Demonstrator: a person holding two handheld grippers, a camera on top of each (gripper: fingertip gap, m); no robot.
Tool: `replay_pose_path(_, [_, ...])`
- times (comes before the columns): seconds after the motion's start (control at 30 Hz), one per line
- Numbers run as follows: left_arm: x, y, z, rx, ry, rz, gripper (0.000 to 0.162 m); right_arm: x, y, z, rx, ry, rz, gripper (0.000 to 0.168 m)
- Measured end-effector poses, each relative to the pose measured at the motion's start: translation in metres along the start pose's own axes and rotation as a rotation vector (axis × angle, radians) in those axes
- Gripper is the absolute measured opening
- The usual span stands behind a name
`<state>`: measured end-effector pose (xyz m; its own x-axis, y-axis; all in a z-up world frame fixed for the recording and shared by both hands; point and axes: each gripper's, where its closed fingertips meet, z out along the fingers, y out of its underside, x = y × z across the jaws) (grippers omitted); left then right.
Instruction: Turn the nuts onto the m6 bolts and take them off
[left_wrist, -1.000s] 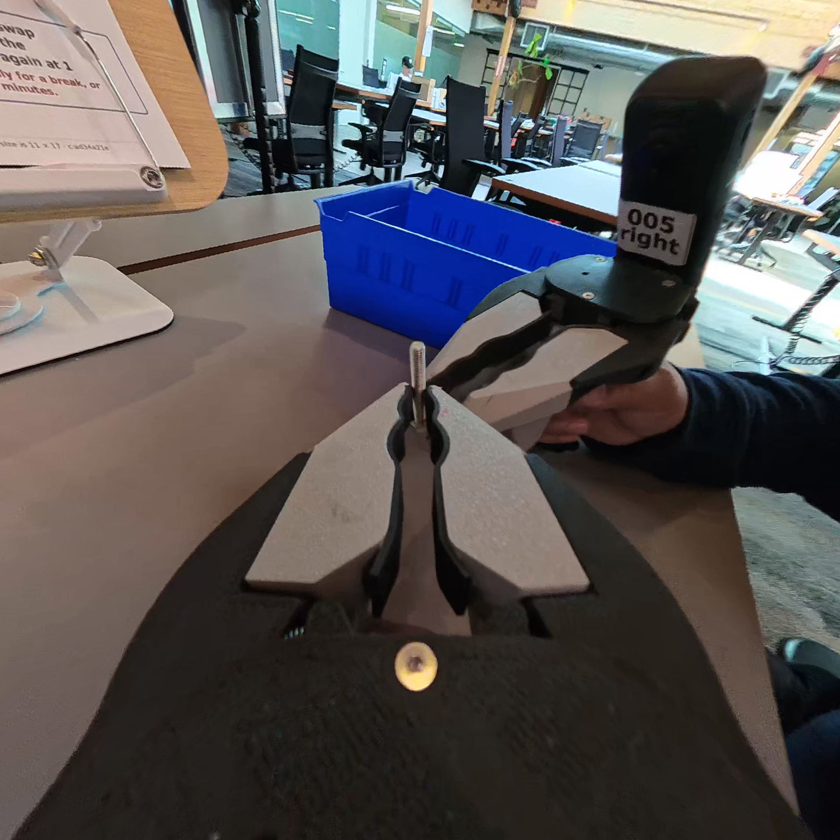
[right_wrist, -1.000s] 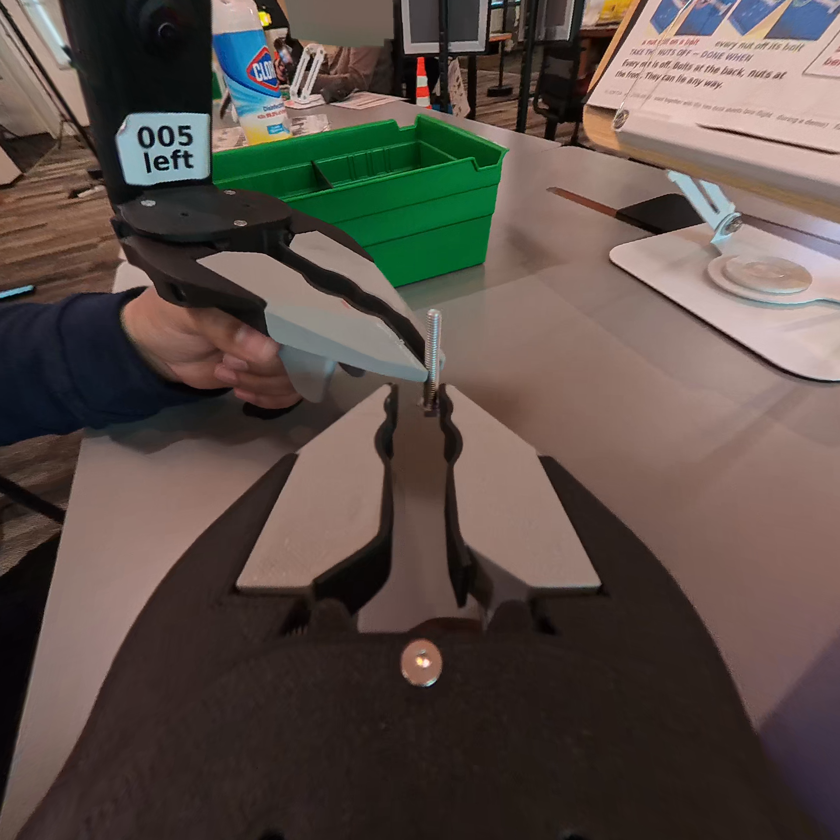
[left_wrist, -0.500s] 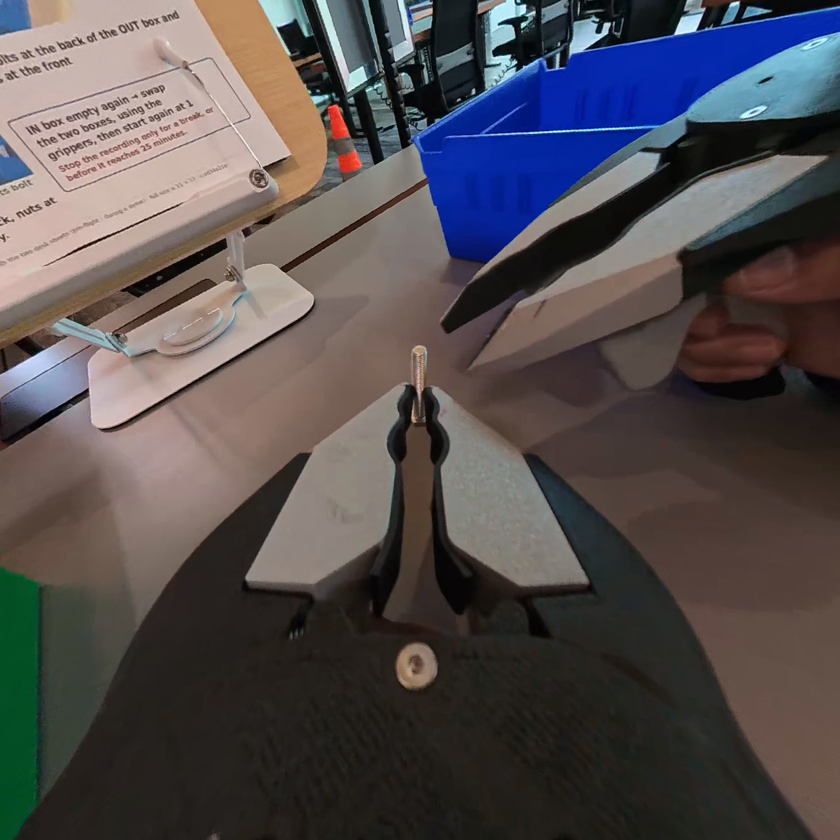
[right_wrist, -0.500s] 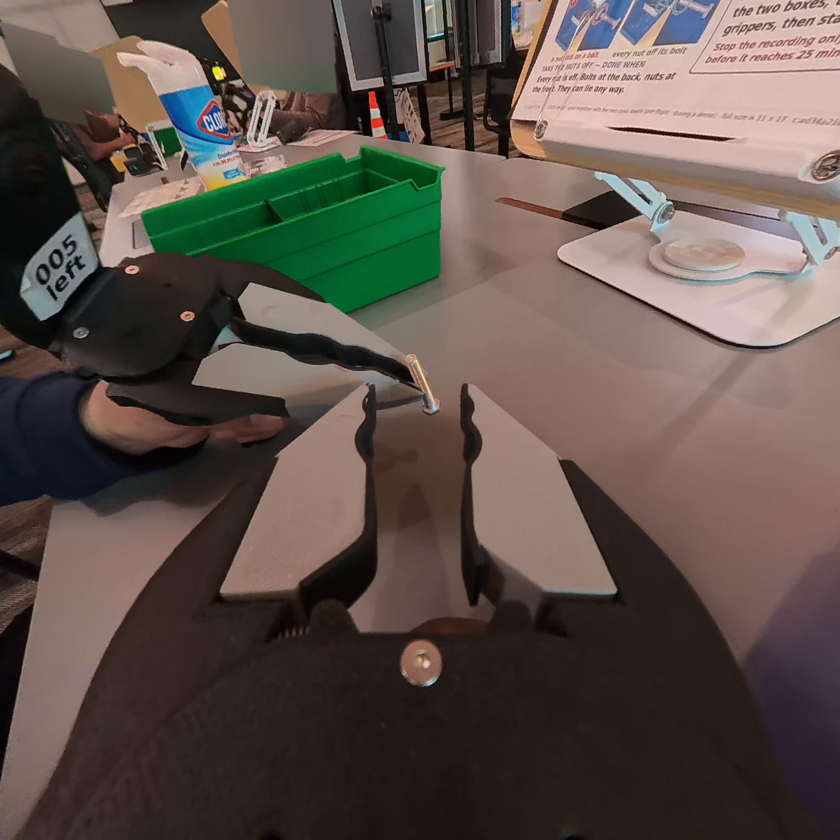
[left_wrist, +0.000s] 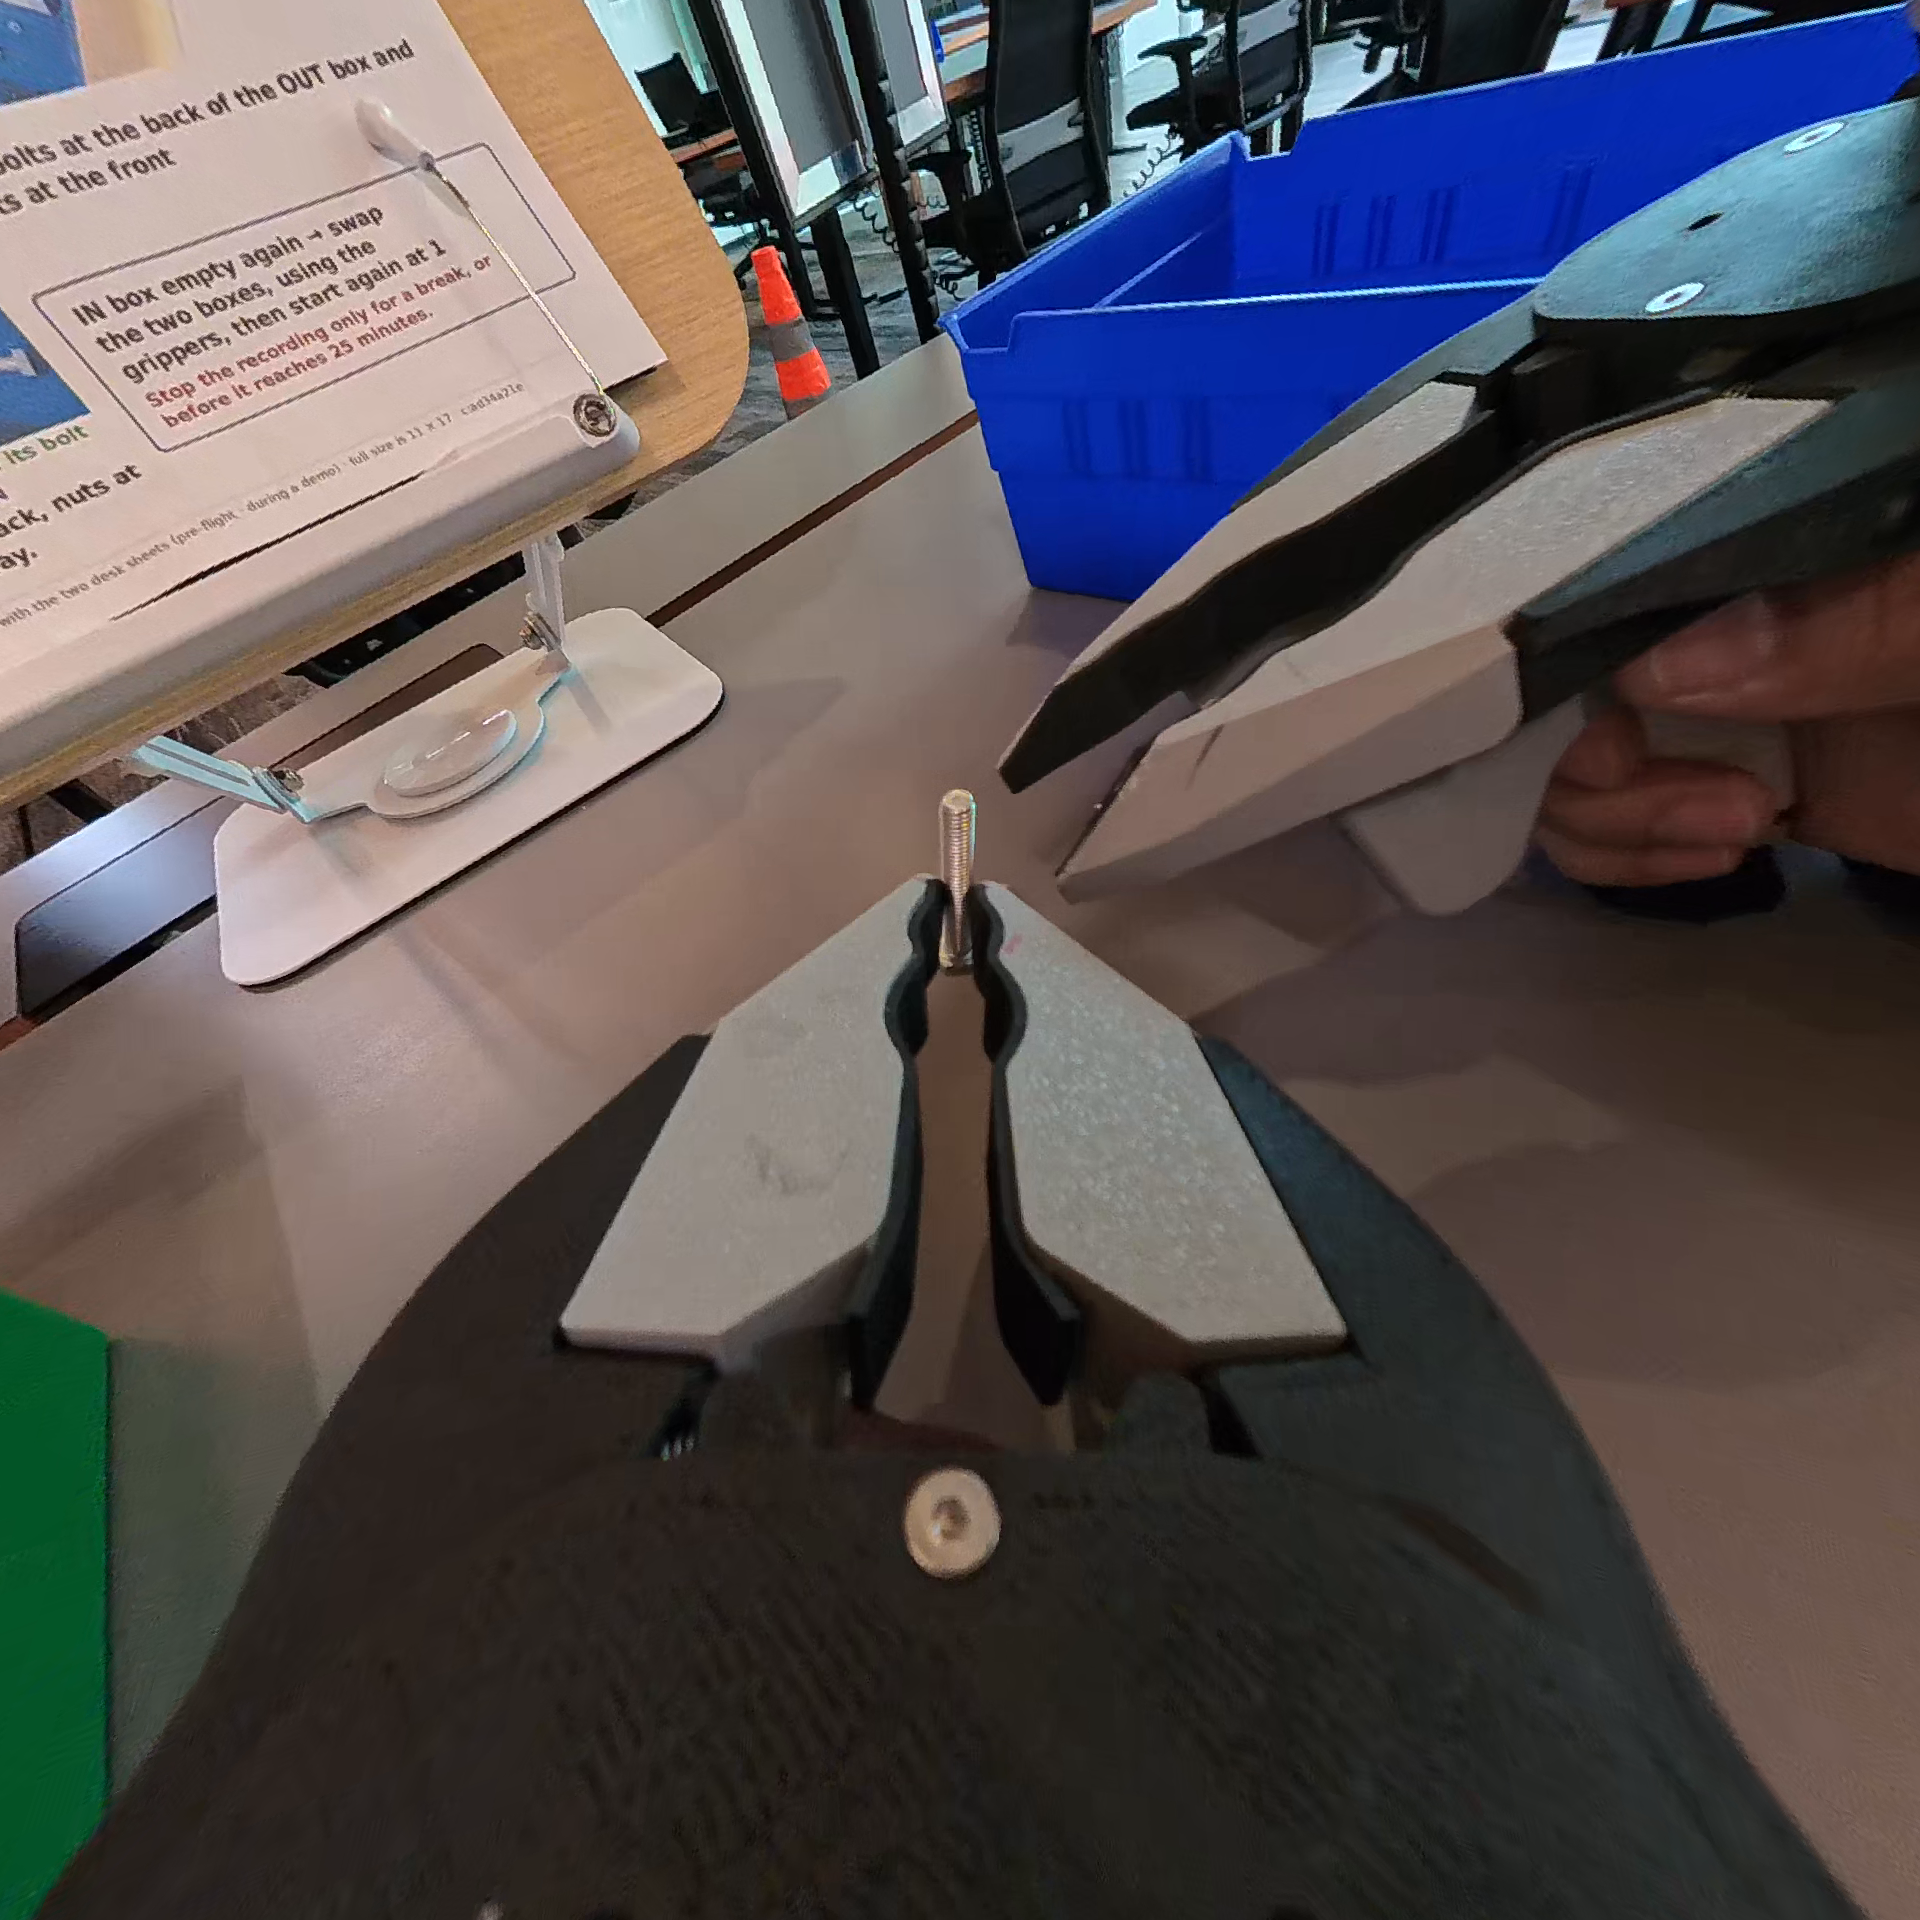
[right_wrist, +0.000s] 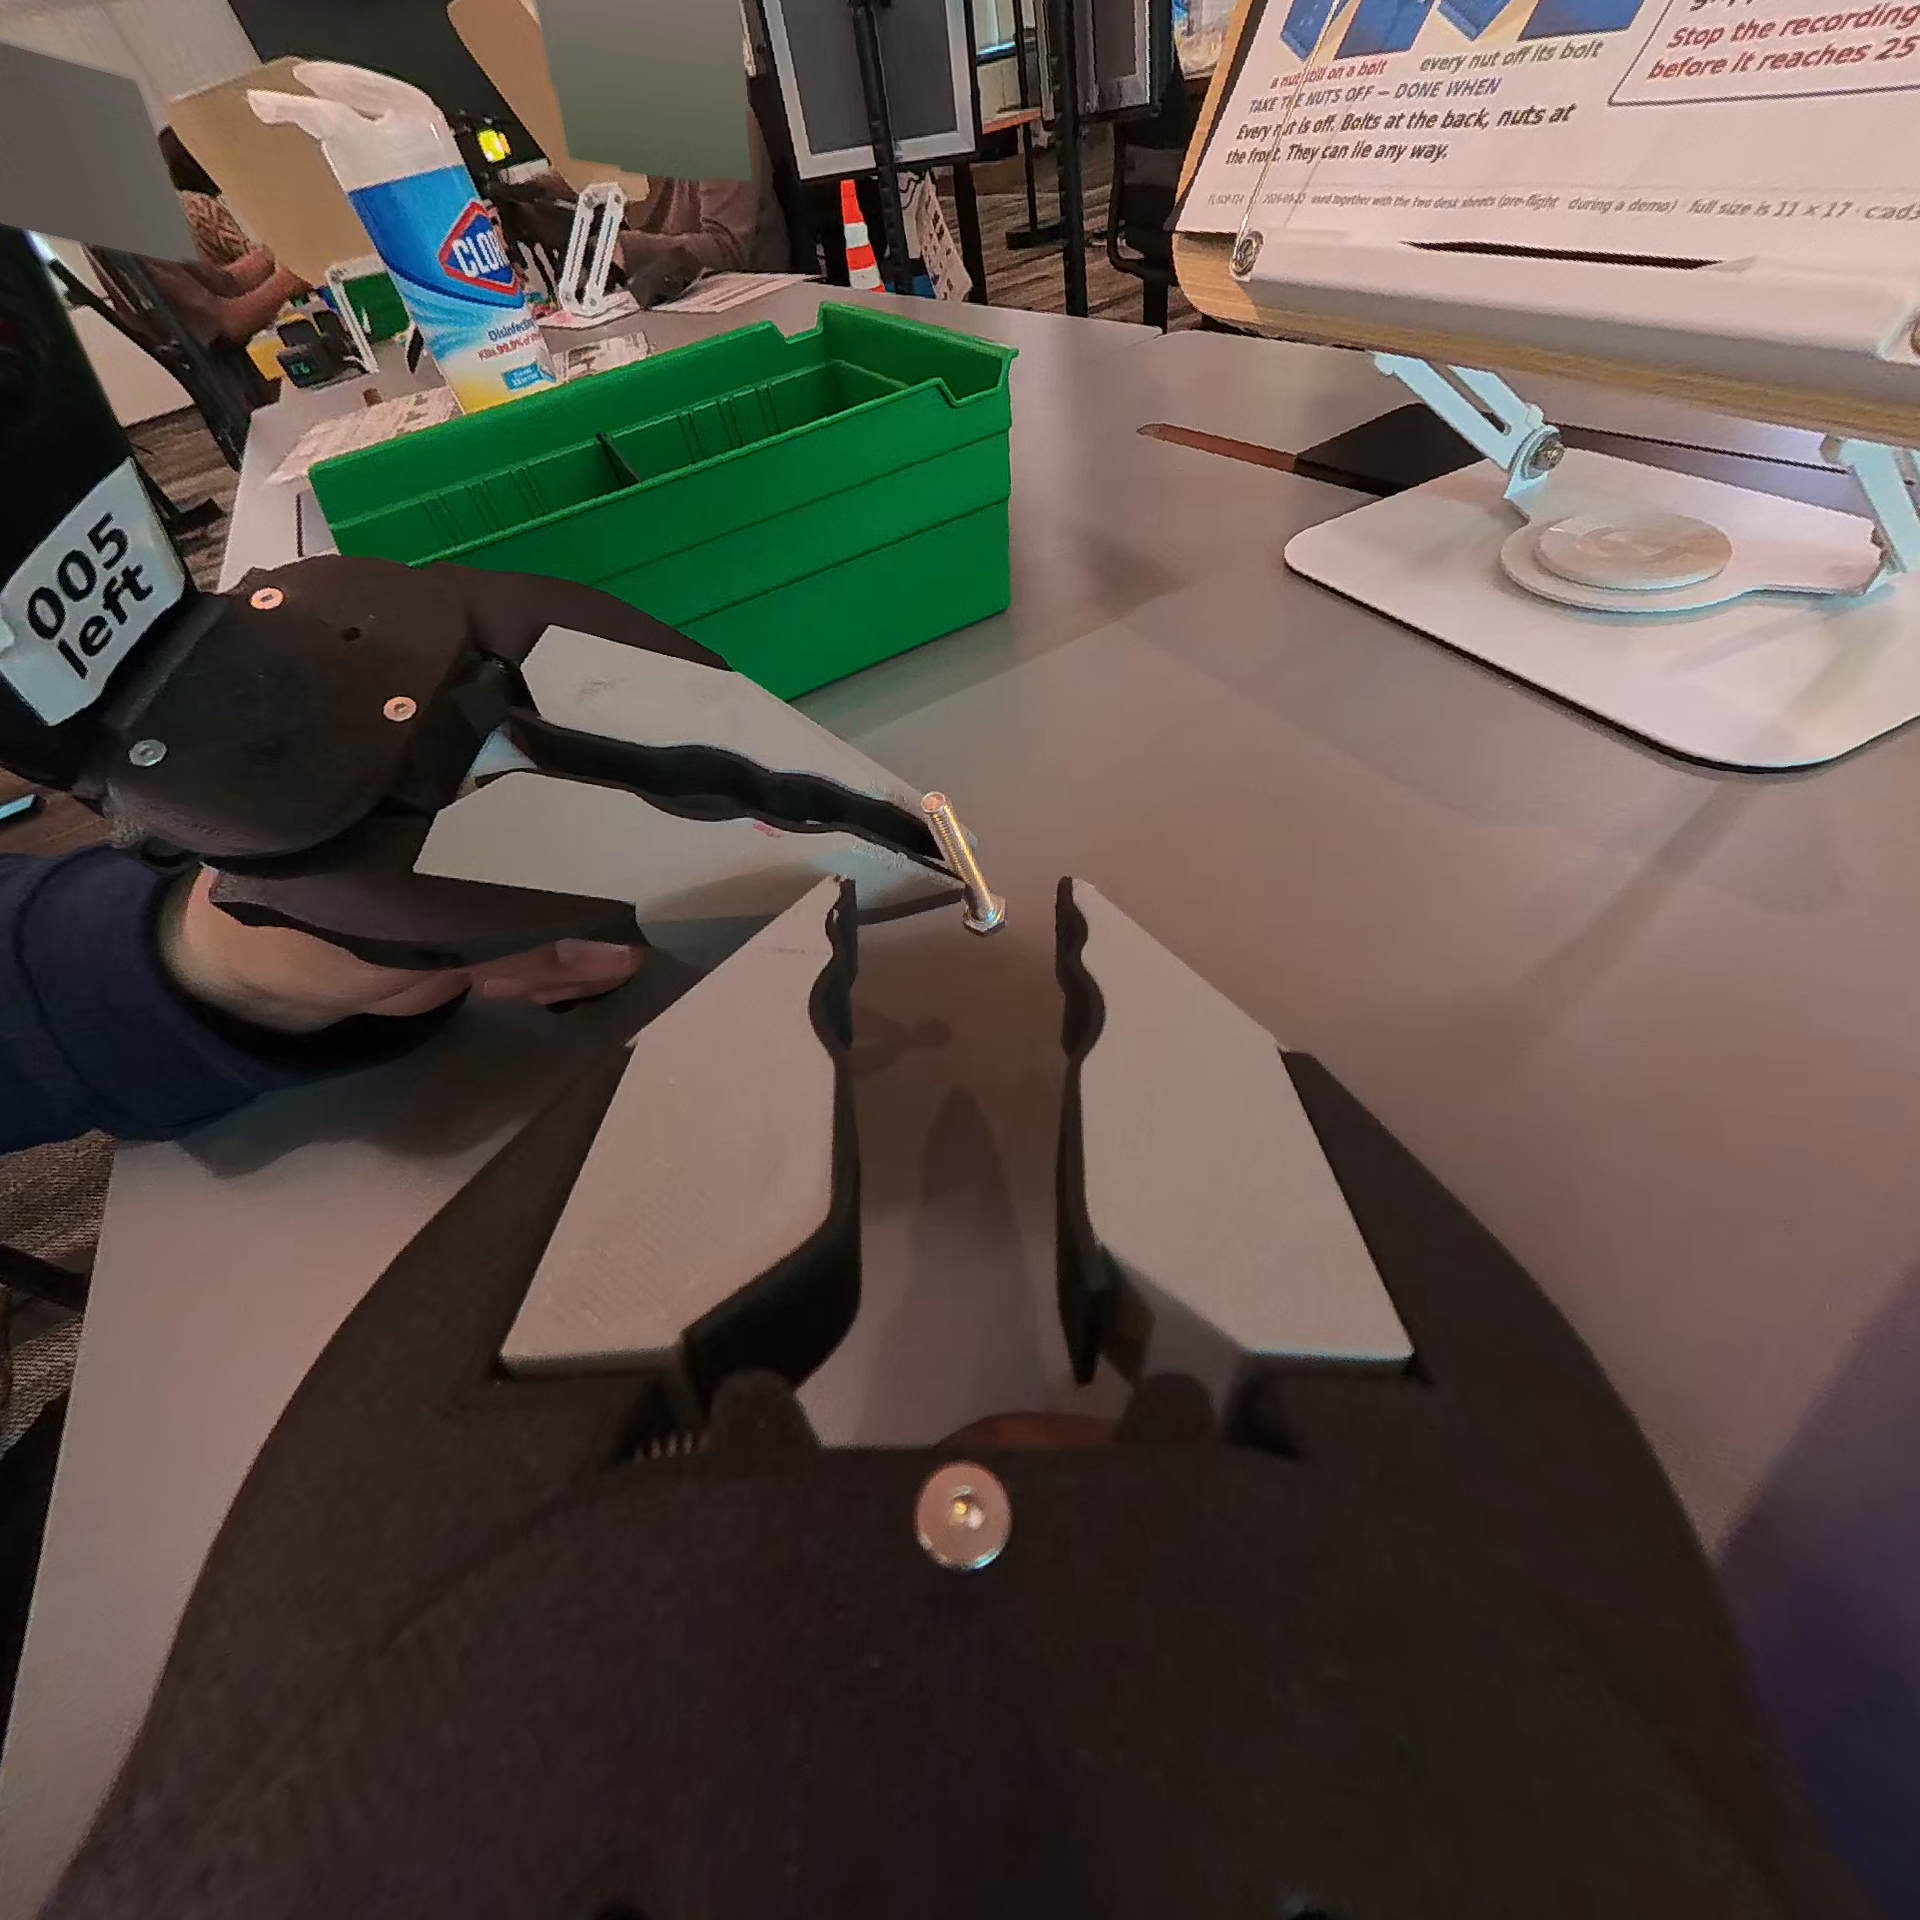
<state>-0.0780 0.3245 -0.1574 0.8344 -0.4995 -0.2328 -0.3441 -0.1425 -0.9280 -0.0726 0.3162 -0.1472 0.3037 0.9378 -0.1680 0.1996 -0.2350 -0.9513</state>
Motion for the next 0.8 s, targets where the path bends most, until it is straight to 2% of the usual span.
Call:
replay_pose_path(0.37, [0.013, -0.005, -0.003, 0.022, 0.049, 0.046, 0.002, -0.001, -0.005, -0.001, 0.029, -0.012, 0.019, 0.032])
replay_pose_path(0.53, [0.020, -0.004, -0.003, 0.018, 0.088, 0.049, 0.002, -0.009, -0.001, 0.001, 0.006, -0.065, 0.043, 0.006])
replay_pose_path(0.57, [0.020, -0.002, -0.003, 0.013, 0.099, 0.039, 0.002, -0.009, 0.000, 0.001, -0.006, -0.064, 0.046, 0.005])
replay_pose_path(0.7, [0.022, 0.001, -0.002, -0.008, 0.144, -0.021, 0.004, 0.001, 0.002, 0.000, -0.024, 0.010, 0.014, 0.002])
replay_pose_path(0.8, [0.016, 0.003, -0.004, -0.023, 0.141, -0.030, 0.012, 0.016, 0.004, -0.004, -0.051, 0.095, -0.013, 0.002])
